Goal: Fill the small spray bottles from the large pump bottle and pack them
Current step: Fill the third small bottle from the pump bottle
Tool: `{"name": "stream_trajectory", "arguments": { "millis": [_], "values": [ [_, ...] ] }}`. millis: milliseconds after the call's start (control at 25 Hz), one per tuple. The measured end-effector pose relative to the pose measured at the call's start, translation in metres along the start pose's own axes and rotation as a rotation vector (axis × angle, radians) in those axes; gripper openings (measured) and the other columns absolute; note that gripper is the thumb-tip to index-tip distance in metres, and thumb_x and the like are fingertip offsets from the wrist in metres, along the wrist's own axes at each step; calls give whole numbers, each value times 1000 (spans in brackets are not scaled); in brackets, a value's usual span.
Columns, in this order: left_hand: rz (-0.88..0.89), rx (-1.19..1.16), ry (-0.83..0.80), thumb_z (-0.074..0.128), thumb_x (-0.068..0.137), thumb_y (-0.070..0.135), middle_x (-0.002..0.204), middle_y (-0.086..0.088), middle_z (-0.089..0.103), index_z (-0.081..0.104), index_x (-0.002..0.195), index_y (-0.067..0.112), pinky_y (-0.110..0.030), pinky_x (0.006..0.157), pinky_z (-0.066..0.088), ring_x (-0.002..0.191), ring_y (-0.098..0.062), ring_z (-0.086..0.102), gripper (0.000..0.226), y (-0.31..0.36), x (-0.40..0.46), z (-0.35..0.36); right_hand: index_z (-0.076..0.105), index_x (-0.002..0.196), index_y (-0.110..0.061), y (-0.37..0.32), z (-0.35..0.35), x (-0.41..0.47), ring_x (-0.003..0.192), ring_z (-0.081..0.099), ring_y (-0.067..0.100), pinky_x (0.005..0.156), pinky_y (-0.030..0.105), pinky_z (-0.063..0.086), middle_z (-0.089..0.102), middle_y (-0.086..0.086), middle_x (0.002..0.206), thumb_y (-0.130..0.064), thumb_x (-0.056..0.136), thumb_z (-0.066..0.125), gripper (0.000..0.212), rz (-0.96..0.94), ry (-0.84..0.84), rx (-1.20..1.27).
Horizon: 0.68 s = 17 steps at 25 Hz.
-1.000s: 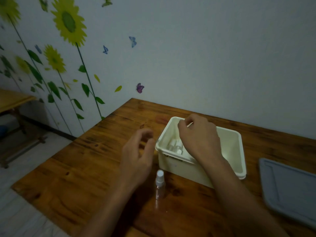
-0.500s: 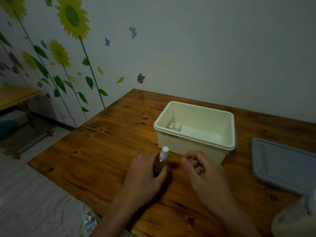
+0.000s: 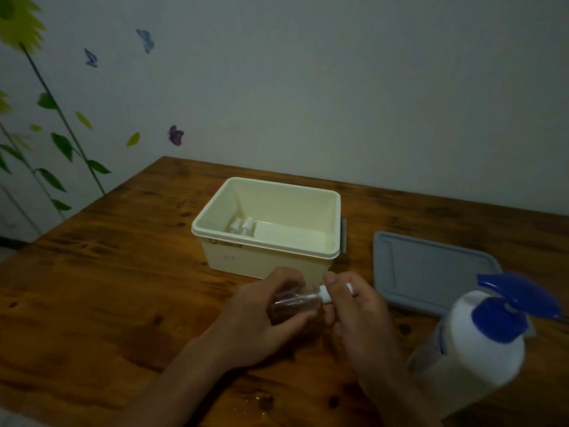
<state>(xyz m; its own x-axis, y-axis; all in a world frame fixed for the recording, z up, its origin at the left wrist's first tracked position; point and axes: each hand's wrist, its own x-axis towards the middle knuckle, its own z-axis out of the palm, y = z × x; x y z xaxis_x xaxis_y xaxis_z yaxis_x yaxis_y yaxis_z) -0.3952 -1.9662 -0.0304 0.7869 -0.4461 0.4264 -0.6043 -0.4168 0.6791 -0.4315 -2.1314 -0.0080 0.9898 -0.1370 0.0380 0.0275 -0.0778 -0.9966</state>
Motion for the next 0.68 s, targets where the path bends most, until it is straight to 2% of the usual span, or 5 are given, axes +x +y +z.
{"name": "stream_trajectory", "arguments": {
  "millis": [120,320,400,520,680],
  "values": [
    [-65,-184,-4,76,78,26,97,11,65,58,104,28,-22,67,54,84,-9,65,32,-3,-2,-3,57,76,-11,1,0,-1,45,40,12,39,21,31,52,4,57,-27,93,50,24,-6,-58,3],
    [-203,-441,-1,69,78,35,85,0,67,65,91,22,-26,58,50,70,-16,63,19,-2,4,-12,61,82,-26,-4,1,-7,50,48,-1,46,13,36,56,-10,56,-24,89,56,9,-42,-150,-23],
    [-205,-464,-14,72,77,33,88,-5,66,64,94,20,-29,58,50,71,-22,62,23,-3,2,-12,60,80,-26,-5,1,-6,47,47,2,44,15,36,56,-6,53,-27,88,57,9,-30,-124,-25],
    [-202,-471,-26,75,74,30,89,-1,65,64,95,23,-26,59,49,71,-15,62,25,-3,1,-13,62,79,-17,-6,0,-3,41,43,10,39,20,34,60,2,51,-38,87,54,24,49,-93,-28],
    [-223,-470,-25,76,73,29,91,-3,66,64,97,22,-28,61,52,75,-18,64,28,-3,1,-13,58,83,-14,-7,-6,-5,47,46,17,42,23,37,56,10,61,-8,87,59,7,43,-165,41]
  ]
}}
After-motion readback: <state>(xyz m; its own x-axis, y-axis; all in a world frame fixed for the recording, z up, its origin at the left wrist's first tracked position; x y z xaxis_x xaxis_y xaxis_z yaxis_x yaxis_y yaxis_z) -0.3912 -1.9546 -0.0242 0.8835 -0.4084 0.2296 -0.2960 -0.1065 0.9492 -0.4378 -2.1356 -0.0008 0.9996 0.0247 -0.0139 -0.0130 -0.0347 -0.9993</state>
